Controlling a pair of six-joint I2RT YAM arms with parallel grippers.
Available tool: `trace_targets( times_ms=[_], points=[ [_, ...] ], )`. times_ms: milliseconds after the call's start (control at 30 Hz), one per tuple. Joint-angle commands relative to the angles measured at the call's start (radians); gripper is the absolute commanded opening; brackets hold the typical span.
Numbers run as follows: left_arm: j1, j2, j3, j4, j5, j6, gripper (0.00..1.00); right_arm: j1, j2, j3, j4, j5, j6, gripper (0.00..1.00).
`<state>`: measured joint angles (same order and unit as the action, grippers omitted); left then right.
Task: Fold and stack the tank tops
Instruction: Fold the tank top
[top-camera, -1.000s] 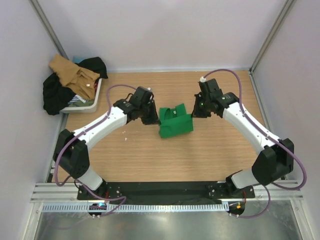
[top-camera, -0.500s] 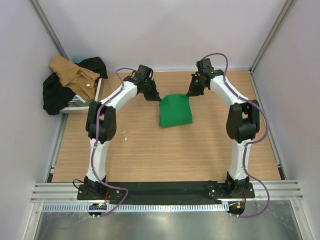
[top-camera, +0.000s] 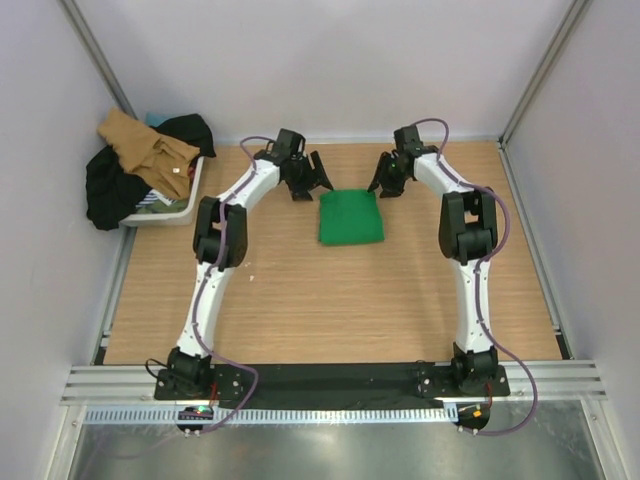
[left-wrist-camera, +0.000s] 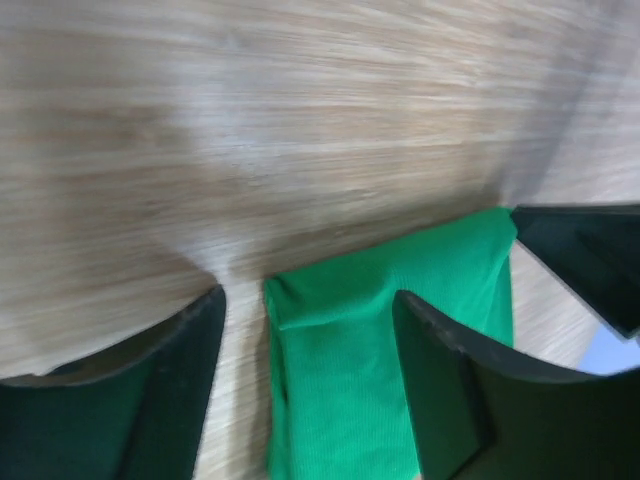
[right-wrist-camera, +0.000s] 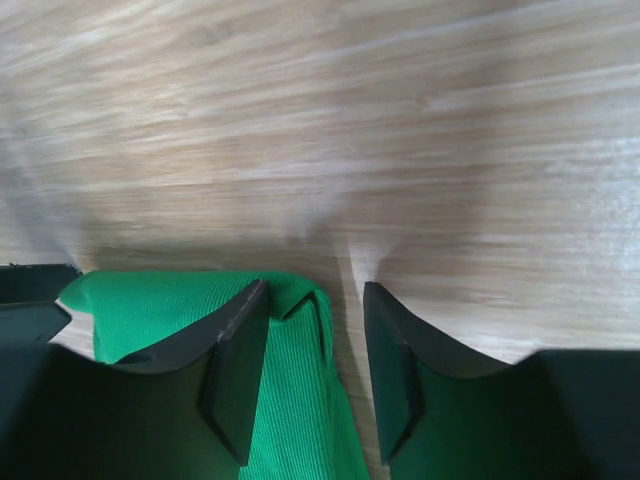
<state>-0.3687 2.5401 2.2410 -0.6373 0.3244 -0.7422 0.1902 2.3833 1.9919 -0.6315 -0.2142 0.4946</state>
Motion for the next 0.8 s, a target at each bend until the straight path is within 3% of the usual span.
trace_targets(
  times_ms=[0,67,233,333,400,500,533,633,767],
  points=[
    [0.022,-0.097,-0.050,0.042,0.002,0.032,0.75,-0.003,-0.074,0.002,0.073,-0.008,0.001,0.50],
    [0.033,-0.145,-0.128,0.076,-0.022,0.041,0.81,-0.003,-0.113,-0.039,0.099,-0.010,-0.004,0.51],
    [0.033,-0.305,-0.217,0.088,-0.042,0.070,0.83,-0.002,-0.255,-0.106,0.108,0.004,-0.031,0.55],
    [0.001,-0.401,-0.279,0.100,-0.050,0.081,0.80,-0.002,-0.361,-0.229,0.147,-0.011,-0.037,0.51],
    [-0.038,-0.443,-0.316,0.119,-0.045,0.078,0.75,-0.001,-0.406,-0.286,0.185,-0.036,-0.034,0.40],
    [-0.082,-0.483,-0.380,0.160,-0.009,0.035,0.50,-0.001,-0.469,-0.396,0.260,-0.163,-0.016,0.22],
    [-0.091,-0.485,-0.411,0.177,0.005,0.020,0.34,-0.001,-0.470,-0.430,0.272,-0.253,-0.001,0.17],
    [-0.122,-0.472,-0.463,0.243,0.041,-0.039,0.12,-0.001,-0.472,-0.517,0.344,-0.336,0.056,0.04],
    [-0.136,-0.414,-0.544,0.339,0.088,-0.112,0.00,-0.001,-0.473,-0.683,0.533,-0.460,0.151,0.01]
  ],
)
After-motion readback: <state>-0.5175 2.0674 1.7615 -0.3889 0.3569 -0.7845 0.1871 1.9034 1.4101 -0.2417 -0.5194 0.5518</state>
